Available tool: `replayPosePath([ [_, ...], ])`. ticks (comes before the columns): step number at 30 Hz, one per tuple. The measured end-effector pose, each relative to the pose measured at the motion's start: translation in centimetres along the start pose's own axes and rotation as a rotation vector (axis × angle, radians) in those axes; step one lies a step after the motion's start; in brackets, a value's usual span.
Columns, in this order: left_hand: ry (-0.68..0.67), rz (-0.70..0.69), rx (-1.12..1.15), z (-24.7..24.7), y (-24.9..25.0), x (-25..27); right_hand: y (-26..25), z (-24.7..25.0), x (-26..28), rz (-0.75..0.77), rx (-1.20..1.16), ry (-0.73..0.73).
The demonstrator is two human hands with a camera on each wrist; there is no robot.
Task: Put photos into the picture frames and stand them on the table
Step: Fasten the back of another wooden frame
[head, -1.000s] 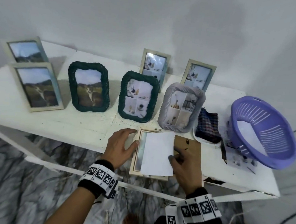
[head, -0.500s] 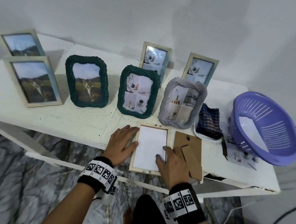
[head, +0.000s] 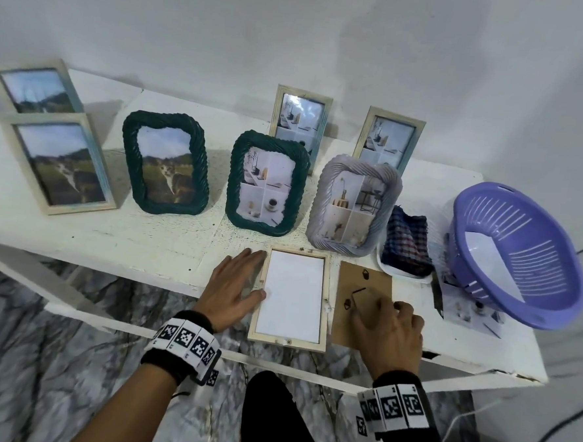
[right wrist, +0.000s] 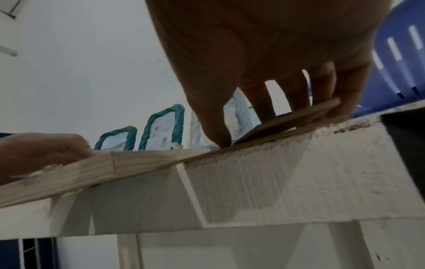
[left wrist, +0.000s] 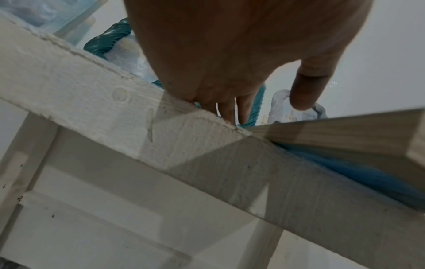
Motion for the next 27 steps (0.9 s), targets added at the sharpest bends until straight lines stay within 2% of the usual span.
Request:
replayPosePath([
  [3, -0.040, -0.004, 0.070, 0.4, -0.4, 0.1, 0.5, -0.1, -0.1, 0.025, -0.132, 0.016],
  [7, -0.109, -0.018, 0.045, 0.7, -0.4, 0.2, 1.1, 0.4, 0.0, -0.068, -0.346, -0.049],
  [11, -0.129, -0.012, 0.003, 0.7, -0.1, 0.2, 0.2, 1.1, 1.1, -0.038, -0.478, 0.018],
  [17, -0.135, -0.010, -0.029, 0.7, -0.1, 0.2, -4.9, 0.9, 2.6, 0.238, -0.371, 0.218],
  [23, -0.117, -0.005, -0.041, 0.6, 0.2, 0.3, -8.2, -0.8, 2.6, 0.281, -0.262, 0.179],
  [27, -0.119, -0.006, -0.053, 0.7, 0.3, 0.1, -9.1, -1.7, 2.5, 0.272, -0.234, 0.103],
])
Point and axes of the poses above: each hand's wrist, its own x-axis away from the middle knuckle, its own z-axis out of the back of the hand, y = z × x, the point moved 3 cm from there along -x, towards the middle knuckle, and after that the axes turned 2 degrees about -z, right-handed, at the moved point
